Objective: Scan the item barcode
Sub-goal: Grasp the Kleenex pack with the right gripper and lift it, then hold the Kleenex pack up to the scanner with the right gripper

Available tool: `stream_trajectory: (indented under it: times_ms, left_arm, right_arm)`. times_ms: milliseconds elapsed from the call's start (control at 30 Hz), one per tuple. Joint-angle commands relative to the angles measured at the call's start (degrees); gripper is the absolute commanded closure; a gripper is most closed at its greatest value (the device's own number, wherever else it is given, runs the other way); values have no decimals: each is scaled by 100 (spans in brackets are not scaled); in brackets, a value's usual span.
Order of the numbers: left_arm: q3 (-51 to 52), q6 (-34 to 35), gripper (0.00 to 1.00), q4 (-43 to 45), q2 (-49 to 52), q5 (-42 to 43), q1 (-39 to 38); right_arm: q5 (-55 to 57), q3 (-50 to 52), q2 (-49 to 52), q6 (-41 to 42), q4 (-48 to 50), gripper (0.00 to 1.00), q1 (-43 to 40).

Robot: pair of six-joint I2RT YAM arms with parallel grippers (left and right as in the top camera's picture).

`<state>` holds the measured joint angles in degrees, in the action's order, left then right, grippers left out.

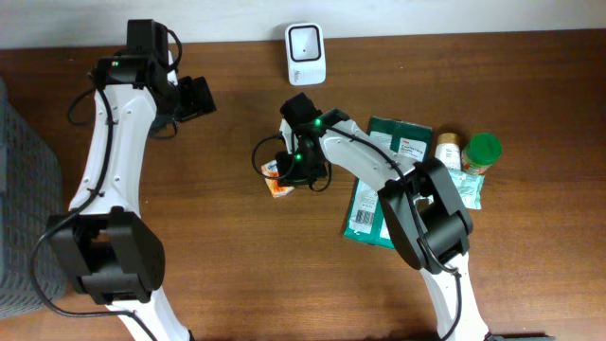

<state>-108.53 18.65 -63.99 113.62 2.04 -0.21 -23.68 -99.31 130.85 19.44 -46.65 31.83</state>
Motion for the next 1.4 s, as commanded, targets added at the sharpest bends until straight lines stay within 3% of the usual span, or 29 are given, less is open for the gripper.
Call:
stream_trajectory:
  times_ms: [0,133,300,533,667,867,1033,1267,1333,1367]
  left_arm:
    - [13,13,3,13,186,55,11]
    - [13,13,1,9,275,55,11]
    - [13,13,1,9,275,55,11]
    - [13,13,1,9,275,57,11]
    - [13,13,1,9,275,57,11]
    - [13,13,1,9,275,55,11]
    - [13,13,1,9,275,57,11]
    - [13,13,1,9,275,55,11]
    - [13,13,1,9,275,57,11]
    - [13,13,1,9,275,57,11]
  right_arm:
    - [-9,52,168,57,-2,93,31]
    - [-175,26,149,48,-68,96,-28]
    - [-3440,-68,-621,-1067,-166,96,-1075]
    - [-6526,-68,-1008,-1130,-214,96,-2280]
    - [-6526,-68,-1250,-1108,-669,96,-2583]
    - [-6526,-68,-2472,-1104,-894,96,-3042]
    - [-6441,-66,-2634,-1086,-929,96,-3036]
    - [-2409,-186,-2618,-452,-909,96,-2310]
    - [-1556,-678,-2498,-468,-1154,96,-2138]
    - [-859,-1392,-2249,-669,-1587,96,-2009]
